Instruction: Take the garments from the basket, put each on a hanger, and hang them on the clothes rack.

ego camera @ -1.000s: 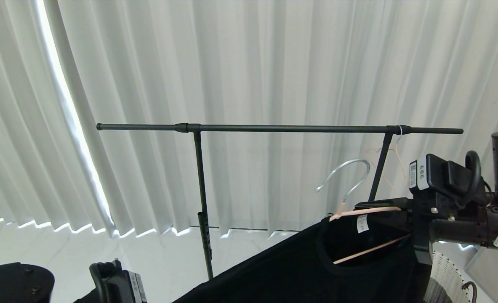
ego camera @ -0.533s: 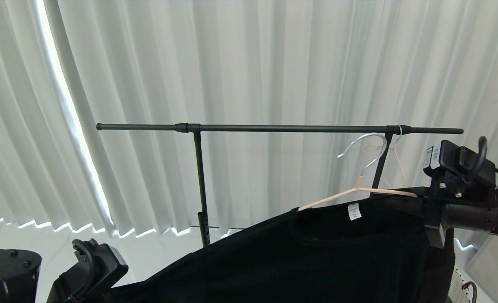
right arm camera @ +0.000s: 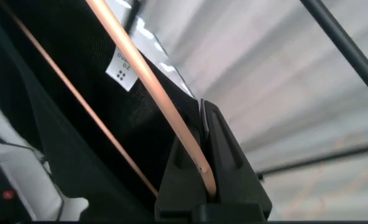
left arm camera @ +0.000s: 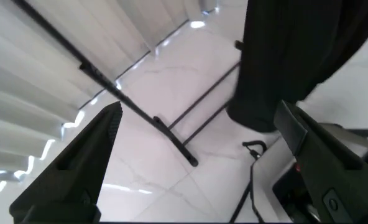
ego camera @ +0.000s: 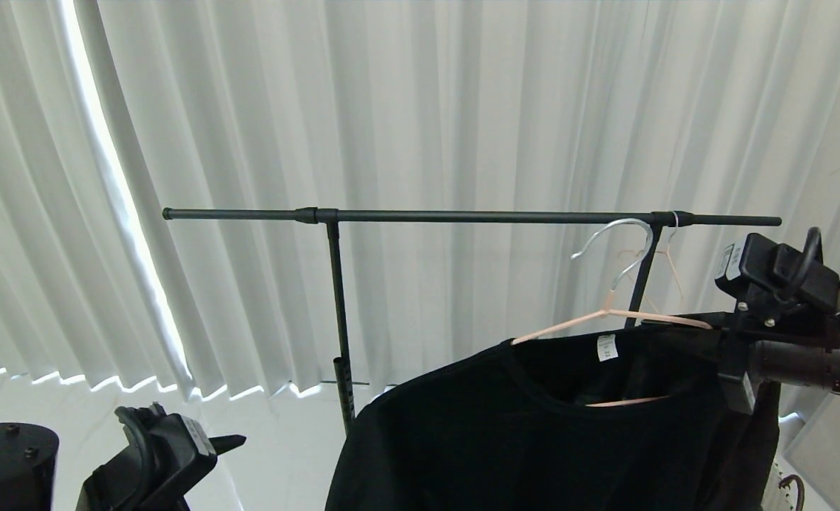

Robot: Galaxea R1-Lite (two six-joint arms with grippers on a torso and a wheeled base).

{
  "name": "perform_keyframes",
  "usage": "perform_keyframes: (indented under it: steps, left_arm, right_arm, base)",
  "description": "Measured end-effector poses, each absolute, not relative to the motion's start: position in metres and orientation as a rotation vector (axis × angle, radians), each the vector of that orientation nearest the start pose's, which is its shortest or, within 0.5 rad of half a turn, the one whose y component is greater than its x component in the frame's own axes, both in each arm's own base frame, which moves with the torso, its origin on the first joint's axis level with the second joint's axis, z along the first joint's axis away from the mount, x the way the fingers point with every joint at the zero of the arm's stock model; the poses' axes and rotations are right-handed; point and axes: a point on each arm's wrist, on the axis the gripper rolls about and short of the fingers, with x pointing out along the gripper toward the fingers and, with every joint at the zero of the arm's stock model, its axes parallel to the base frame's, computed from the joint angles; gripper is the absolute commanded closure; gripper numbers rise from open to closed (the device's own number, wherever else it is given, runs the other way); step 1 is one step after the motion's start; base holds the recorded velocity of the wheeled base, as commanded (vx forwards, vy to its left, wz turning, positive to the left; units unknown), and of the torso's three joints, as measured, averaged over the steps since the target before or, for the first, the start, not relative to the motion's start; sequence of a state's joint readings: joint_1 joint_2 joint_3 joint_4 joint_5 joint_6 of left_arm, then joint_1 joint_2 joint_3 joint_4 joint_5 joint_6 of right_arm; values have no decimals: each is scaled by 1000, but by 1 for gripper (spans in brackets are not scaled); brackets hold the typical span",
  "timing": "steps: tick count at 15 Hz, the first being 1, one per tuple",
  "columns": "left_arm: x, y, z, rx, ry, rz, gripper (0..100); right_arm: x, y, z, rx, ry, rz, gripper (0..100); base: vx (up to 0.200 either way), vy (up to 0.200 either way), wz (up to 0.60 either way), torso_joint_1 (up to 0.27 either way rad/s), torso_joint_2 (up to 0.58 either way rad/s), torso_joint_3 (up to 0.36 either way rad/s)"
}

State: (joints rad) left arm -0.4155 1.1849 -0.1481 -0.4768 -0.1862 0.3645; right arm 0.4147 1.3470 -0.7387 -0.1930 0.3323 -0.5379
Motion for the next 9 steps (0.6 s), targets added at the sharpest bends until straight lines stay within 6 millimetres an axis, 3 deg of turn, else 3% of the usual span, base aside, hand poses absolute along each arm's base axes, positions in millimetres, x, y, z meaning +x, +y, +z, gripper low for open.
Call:
perform_keyframes:
  steps: [2, 6, 9]
  left_arm:
    - [119, -48, 115, 384, 451, -597, 0]
    - [135, -24, 134, 280, 443, -164, 0]
    - [136, -14, 139, 276, 435, 25, 0]
  right_arm:
    - [191, 90, 210, -535, 279, 743, 100]
    - [185, 79, 194, -514, 553, 451, 100]
    - [175, 70, 179, -432, 791, 194, 100]
  base:
    - [0, 0, 0, 0, 0, 0]
    - [0, 0, 0, 0, 0, 0]
    - [0, 0, 0, 0, 0, 0]
